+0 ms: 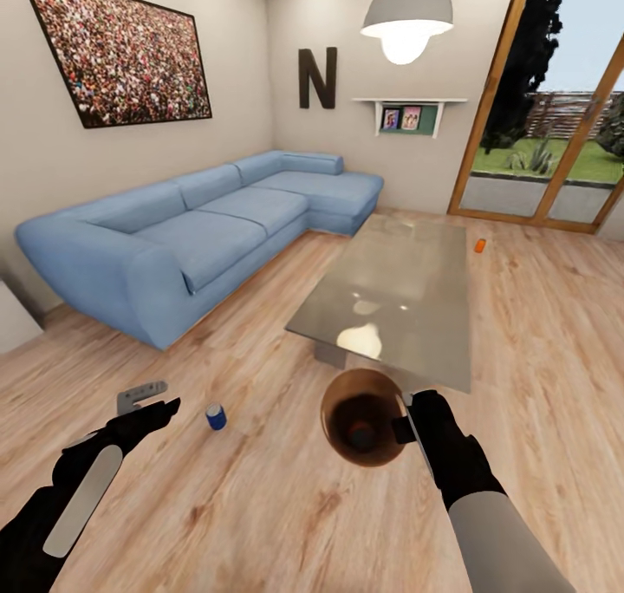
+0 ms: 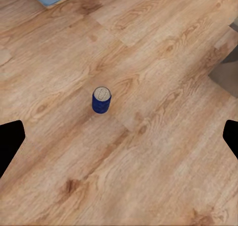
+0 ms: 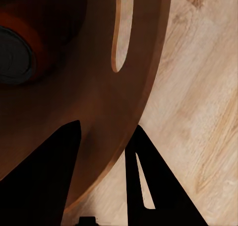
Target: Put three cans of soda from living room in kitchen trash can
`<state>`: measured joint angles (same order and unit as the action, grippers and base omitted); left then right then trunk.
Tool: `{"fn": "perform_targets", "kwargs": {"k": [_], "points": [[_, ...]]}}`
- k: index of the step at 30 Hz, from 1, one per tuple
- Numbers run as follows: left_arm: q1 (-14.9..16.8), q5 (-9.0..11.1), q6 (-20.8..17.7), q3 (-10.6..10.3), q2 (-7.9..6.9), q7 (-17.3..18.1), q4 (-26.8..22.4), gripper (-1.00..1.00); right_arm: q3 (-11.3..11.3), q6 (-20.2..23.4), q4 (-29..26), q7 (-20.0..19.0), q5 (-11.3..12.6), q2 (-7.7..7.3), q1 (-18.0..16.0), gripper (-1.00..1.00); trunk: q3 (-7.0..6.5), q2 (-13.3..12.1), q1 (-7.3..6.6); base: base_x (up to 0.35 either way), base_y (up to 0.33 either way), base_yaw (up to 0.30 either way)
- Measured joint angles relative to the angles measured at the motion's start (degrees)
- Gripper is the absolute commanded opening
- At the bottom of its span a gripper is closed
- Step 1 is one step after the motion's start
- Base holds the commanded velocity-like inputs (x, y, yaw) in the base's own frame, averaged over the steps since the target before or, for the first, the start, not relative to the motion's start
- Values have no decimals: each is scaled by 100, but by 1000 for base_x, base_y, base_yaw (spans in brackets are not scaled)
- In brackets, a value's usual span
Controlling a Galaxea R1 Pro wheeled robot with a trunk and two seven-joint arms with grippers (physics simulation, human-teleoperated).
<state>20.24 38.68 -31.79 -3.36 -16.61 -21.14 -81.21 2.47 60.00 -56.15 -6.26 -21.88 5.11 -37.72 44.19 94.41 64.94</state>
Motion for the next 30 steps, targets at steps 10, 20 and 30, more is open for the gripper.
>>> {"fn": "perform_targets", "kwargs": {"k": [10,20,30], "points": [[1,0,6,-13,0,-4,0,100,8,0,-7,2,-27,-2,4,-100,-47,0,0,96,130,-151],[2,-1,2,-15,0,-4,0,100,11,0,-8,4,-49,-2,4,-100,-111,0,0,96,17,-185],[3,0,5,-15,0,-12,3,100,1,0,-7,0,20,-1,5,-100,-154,0,0,13,150,-110]]}}
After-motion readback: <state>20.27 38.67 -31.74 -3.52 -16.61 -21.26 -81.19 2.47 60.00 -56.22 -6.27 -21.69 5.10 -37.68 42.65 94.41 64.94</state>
